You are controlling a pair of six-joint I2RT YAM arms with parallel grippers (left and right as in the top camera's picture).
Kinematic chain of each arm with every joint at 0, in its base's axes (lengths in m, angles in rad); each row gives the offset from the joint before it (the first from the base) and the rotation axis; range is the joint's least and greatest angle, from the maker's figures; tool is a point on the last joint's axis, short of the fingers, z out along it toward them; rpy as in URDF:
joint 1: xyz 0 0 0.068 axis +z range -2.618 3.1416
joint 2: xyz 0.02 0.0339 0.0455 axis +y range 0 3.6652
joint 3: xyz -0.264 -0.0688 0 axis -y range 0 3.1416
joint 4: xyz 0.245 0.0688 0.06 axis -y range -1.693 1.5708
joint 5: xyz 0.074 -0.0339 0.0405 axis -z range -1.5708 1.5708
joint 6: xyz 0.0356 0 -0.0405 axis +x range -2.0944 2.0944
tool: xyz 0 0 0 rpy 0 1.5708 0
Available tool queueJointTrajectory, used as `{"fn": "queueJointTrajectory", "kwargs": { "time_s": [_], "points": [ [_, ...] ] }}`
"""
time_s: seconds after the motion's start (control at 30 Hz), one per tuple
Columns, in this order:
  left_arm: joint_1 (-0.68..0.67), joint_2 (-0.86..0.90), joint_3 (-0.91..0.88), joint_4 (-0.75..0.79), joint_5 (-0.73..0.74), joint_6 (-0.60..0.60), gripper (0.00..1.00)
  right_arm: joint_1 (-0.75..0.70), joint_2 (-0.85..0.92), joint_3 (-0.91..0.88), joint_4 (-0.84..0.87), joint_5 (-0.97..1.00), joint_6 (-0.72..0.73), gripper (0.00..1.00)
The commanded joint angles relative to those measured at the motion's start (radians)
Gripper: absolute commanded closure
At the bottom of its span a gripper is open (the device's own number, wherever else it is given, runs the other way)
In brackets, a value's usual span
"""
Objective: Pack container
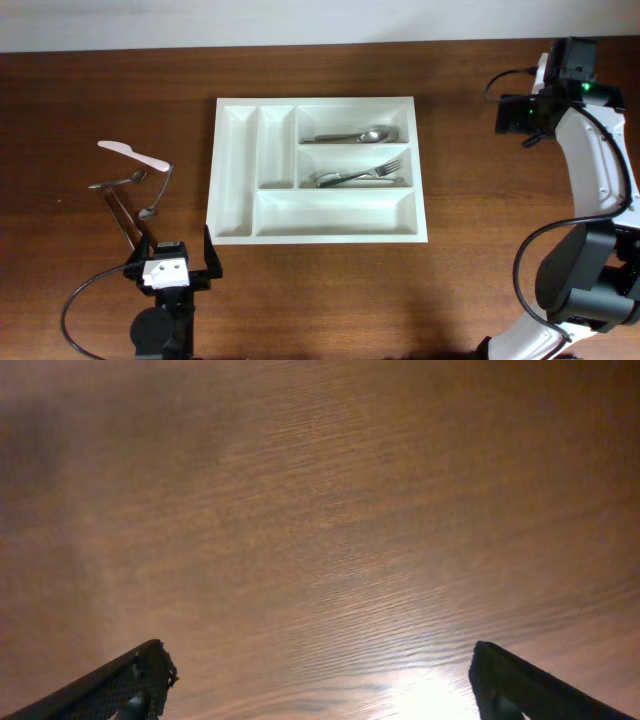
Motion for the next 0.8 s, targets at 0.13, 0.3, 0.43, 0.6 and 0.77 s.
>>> {"fn": "queueJointTrajectory", "kwargs": {
  "time_s": [0.13, 0.3, 0.43, 0.6, 0.77],
  "points": [
    [-0.005, -0.004, -0.006, 0.002, -0.003, 0.019, 0.01, 0.000, -0.002, 0.012, 0.004, -0.047, -0.113, 0.01],
    [-0.005, -0.004, -0.002, 0.061, 0.058, 0.019, 0.01, 0.000, -0.002, 0.012, 0.004, -0.047, -0.113, 0.01],
    [-0.005, 0.018, 0.100, -0.050, 0.074, -0.024, 0.01, 0.000, -0.002, 0.012, 0.004, -0.047, -0.113, 0.01],
    [-0.005, 0.285, 0.460, -0.328, -0.139, -0.030, 0.01, 0.000, -0.002, 0.012, 0.004, -0.047, -0.113, 0.01],
    [-0.005, 0.568, 0.765, -0.515, -0.203, -0.031, 0.01, 0.000, -0.002, 0.012, 0.004, -0.047, -0.113, 0.01]
  ]
}}
